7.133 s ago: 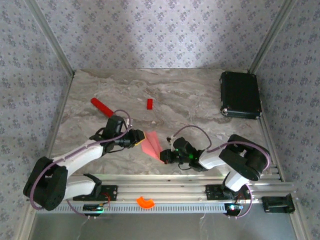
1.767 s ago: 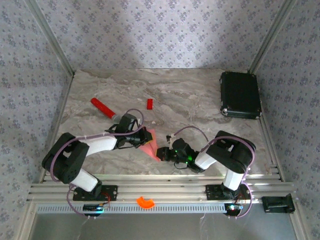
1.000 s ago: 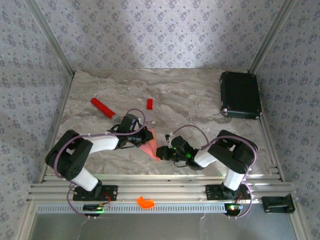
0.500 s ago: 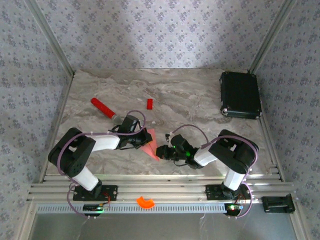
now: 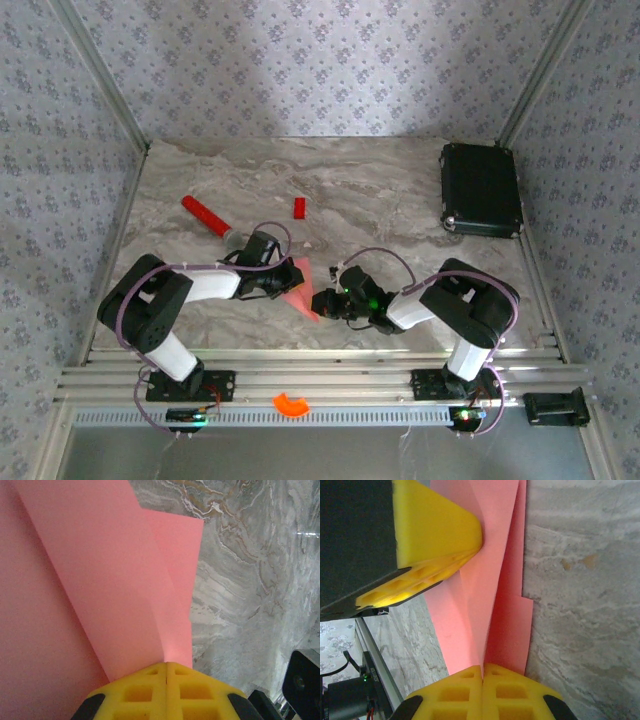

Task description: Fold a paper plane with a square sheet of paper (pick it up from the middle)

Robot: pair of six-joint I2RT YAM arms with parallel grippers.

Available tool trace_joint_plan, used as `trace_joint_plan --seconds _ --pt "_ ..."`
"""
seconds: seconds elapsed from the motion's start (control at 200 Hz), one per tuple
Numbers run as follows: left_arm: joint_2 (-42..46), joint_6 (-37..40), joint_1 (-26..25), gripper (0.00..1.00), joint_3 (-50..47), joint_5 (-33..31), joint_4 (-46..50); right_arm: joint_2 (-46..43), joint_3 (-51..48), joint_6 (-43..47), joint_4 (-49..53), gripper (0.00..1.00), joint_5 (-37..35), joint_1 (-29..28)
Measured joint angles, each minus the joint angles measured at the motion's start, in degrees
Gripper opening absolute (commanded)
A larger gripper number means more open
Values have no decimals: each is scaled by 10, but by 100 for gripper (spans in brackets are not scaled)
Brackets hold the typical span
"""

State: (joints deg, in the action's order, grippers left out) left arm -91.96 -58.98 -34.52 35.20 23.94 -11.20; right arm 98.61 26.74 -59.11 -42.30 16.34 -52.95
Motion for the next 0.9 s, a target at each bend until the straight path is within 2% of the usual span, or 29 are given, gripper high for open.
trace_joint_plan --seconds 0.52,0.765,0.905 --pt "-16 26 0 0 8 1 15 -2 9 0 19 0 5 1" --pt "-17 30 0 0 8 2 15 -13 14 0 44 16 6 1" --pt "-18 34 0 0 9 2 16 -38 16 2 90 17 13 -2"
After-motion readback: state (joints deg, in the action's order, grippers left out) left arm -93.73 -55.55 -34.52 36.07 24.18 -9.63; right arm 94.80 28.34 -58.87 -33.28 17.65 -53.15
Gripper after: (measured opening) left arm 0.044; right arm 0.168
